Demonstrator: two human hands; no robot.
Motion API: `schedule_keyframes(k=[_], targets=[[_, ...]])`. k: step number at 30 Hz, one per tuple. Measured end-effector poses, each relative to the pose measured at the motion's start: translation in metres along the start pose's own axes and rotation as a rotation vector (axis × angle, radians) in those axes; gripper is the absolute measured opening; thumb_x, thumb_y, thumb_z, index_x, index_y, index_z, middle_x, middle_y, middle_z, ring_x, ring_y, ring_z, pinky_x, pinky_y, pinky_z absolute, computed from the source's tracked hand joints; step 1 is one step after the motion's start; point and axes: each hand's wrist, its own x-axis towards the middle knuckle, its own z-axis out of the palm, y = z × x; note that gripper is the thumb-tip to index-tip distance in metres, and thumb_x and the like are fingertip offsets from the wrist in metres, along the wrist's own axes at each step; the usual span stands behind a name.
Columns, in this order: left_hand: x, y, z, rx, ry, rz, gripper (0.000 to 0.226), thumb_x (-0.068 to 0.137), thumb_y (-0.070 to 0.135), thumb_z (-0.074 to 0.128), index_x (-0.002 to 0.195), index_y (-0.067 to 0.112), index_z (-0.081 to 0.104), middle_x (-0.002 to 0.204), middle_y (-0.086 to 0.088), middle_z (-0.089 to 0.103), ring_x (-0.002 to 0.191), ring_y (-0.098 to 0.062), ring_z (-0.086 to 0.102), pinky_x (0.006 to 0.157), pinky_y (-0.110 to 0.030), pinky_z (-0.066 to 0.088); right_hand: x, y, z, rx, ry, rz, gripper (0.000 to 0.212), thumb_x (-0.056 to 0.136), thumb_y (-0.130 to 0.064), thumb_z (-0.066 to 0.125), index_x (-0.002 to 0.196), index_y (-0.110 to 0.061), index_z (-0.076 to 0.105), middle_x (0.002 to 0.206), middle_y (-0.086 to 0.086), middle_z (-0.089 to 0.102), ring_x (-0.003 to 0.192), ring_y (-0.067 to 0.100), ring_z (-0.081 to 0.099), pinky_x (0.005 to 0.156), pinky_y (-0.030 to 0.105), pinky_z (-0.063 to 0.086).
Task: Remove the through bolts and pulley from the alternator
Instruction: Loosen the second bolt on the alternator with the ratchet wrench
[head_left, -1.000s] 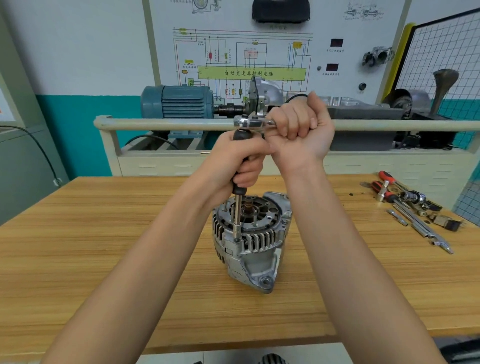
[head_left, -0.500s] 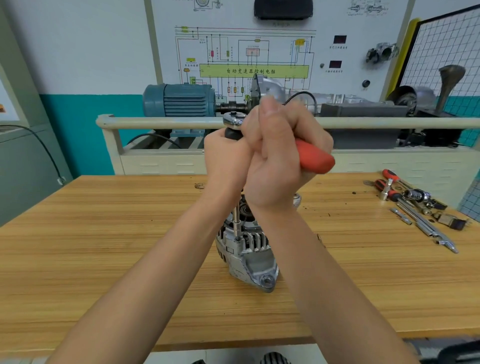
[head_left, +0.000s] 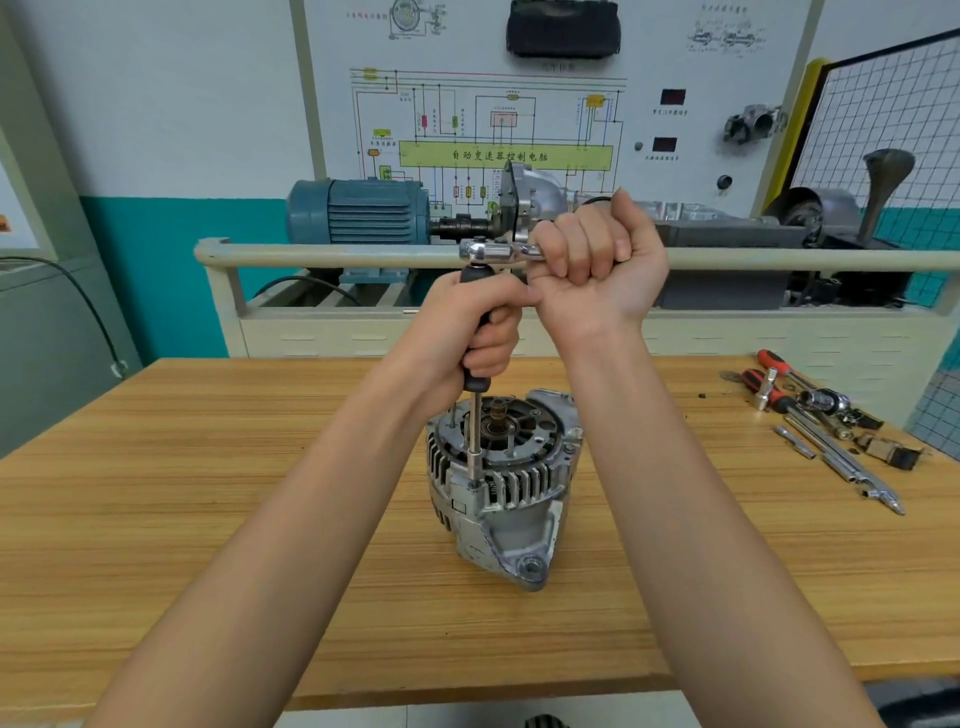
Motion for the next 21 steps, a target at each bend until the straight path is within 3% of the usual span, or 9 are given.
schedule_keyframes(k=[3,7,11,13,16,21], targets=[[-0.001,-0.001,0.003,0.035,0.135,0.038,0.050,0.086,0.000,0.051,0.045,0.020,0.031,0.036,0.006,0.023,0.030,-0.009,0.014,0.036,-0.014,0.014,-0.008,0.005,0.006,-0.102,-0.043,-0.082,0.052,0.086,-0.014,0.039,0.035,-0.017,0.033,0.031,-0.004,0.022,0.030,0.012,0.012,0.038,0.020,0.018],[0.001,-0.003,0.012,0.053,0.438,0.110,0.043,0.083,-0.003,0.053,0.054,0.019,0.029,0.040,0.006,0.024,0.035,-0.011,0.016,0.039,-0.015,0.014,-0.025,0.024,0.013,-0.425,-0.211,-0.297,0.054,0.091,-0.006,0.037,0.038,-0.018,0.034,0.034,-0.006,0.026,0.036,0.010,0.013,0.044,0.024,0.019],[0.005,-0.007,0.019,0.125,0.642,0.190,0.039,0.081,0.001,0.060,0.056,0.016,0.034,0.055,-0.004,0.027,0.059,-0.020,0.022,0.051,-0.030,0.018,-0.039,0.047,0.017,-0.722,-0.262,-0.602,0.039,0.081,0.001,0.043,0.049,-0.021,0.040,0.043,-0.006,0.032,0.040,0.009,0.026,0.050,0.029,0.021],[0.005,-0.009,0.018,0.129,0.634,0.206,0.036,0.081,0.000,0.060,0.059,0.014,0.036,0.057,-0.004,0.028,0.062,-0.021,0.023,0.052,-0.030,0.019,-0.041,0.048,0.017,-0.722,-0.255,-0.614,0.041,0.080,0.001,0.044,0.045,-0.020,0.039,0.043,-0.006,0.032,0.040,0.009,0.026,0.050,0.029,0.021],[0.000,-0.008,0.013,0.074,0.527,0.190,0.040,0.082,-0.002,0.059,0.058,0.017,0.032,0.048,0.001,0.027,0.043,-0.013,0.021,0.042,-0.018,0.018,-0.035,0.037,0.019,-0.580,-0.259,-0.459,0.049,0.083,-0.003,0.041,0.038,-0.020,0.037,0.035,-0.004,0.028,0.035,0.008,0.021,0.047,0.026,0.020],[-0.007,-0.003,-0.003,-0.022,0.125,0.111,0.035,0.078,0.004,0.057,0.051,0.017,0.039,0.039,0.003,0.030,0.032,-0.011,0.022,0.037,-0.016,0.020,-0.014,0.010,0.017,-0.234,-0.062,-0.054,0.061,0.094,-0.013,0.032,0.033,-0.017,0.031,0.030,-0.004,0.022,0.028,0.010,0.014,0.039,0.020,0.017]])
